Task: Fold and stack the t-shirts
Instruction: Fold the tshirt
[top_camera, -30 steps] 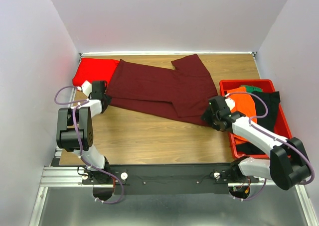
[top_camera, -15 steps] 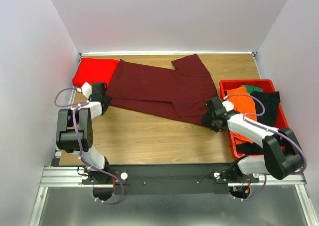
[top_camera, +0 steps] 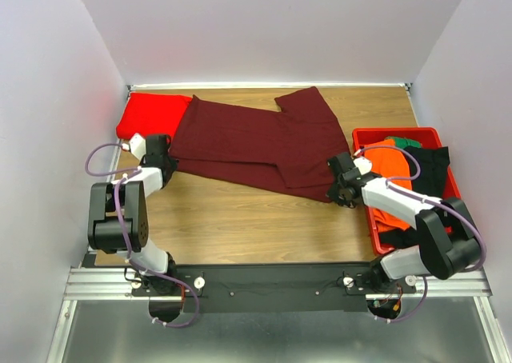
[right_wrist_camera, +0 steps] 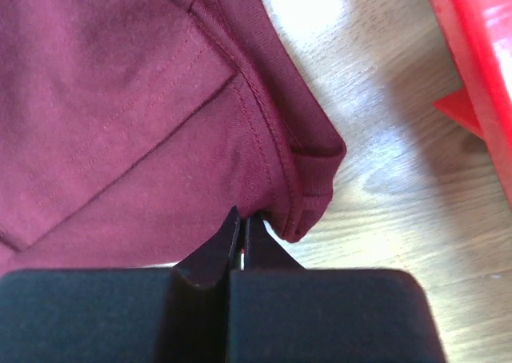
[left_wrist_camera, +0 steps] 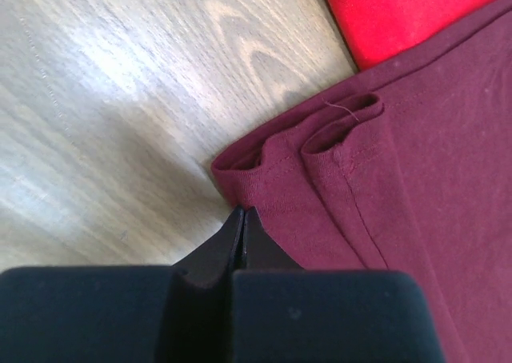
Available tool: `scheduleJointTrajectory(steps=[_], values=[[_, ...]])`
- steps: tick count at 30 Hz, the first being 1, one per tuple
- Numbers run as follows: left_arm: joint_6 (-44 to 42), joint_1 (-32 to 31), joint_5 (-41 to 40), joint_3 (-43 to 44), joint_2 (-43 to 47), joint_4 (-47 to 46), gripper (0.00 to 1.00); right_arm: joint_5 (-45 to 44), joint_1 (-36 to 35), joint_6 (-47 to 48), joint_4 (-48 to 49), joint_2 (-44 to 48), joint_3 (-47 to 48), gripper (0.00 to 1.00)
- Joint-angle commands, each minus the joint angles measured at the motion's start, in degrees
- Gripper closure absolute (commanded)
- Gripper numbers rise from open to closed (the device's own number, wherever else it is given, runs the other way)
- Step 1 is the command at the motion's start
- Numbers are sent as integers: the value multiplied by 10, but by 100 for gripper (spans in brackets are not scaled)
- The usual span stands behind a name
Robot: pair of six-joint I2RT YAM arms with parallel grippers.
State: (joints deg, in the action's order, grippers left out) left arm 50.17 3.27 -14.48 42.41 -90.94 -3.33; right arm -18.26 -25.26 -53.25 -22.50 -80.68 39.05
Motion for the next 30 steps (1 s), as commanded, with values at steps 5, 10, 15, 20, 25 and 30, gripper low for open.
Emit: scheduleJointTrajectory(steps=[5,10,15,20,25,30], values=[[3,14,-39,-46,105,68,100,40,9,51,-77,68,14,100],[5,21,-37,-98,192,101,100,81,11,57,-121,122,7,100],[9,30,-37,-129,283,144,100,113,11,55,-162,171,-3,100],[16,31,-28,-153,352,175,100,123,12,52,-206,224,-11,100],[31,29,-13,-174,407,206,100,149,13,46,-242,258,-9,99],[52,29,14,-182,448,220,100,138,13,54,-279,264,19,96]])
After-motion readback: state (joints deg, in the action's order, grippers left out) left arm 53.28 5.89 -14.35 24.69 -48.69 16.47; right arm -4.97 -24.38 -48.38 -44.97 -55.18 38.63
